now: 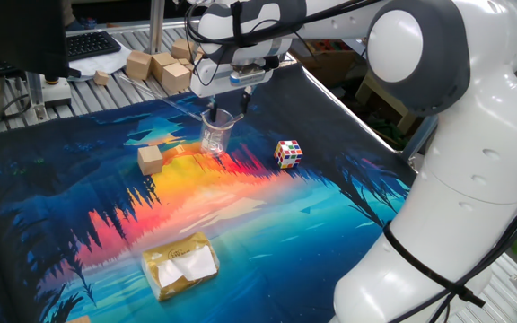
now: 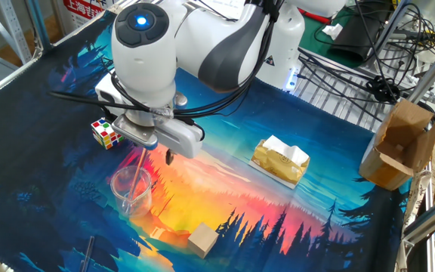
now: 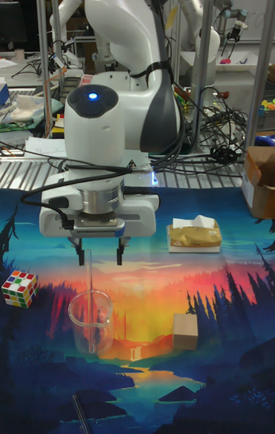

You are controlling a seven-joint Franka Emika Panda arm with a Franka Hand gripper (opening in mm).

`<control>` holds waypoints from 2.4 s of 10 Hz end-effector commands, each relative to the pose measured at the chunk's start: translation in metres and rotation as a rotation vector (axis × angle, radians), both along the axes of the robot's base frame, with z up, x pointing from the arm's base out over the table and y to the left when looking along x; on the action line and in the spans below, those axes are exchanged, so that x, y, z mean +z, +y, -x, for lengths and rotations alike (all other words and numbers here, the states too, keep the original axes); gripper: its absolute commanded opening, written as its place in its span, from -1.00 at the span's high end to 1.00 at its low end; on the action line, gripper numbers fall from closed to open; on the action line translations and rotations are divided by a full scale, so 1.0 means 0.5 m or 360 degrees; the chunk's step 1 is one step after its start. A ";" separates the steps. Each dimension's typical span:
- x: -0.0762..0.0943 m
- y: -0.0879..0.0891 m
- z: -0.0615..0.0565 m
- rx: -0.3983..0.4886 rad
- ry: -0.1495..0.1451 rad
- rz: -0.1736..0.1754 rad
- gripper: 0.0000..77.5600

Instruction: Shake the test tube

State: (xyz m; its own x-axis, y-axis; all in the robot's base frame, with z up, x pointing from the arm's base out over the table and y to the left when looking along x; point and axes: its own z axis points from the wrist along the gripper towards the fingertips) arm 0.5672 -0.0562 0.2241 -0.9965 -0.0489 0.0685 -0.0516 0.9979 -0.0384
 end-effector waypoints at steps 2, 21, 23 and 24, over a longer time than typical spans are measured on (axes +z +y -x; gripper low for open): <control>0.002 -0.002 -0.002 0.0001 -0.0007 0.0001 0.97; 0.003 -0.003 -0.002 -0.0060 -0.0036 0.0017 0.97; 0.003 -0.002 -0.002 -0.0063 -0.0034 0.0018 0.97; 0.002 -0.002 -0.002 -0.0063 -0.0034 0.0019 0.97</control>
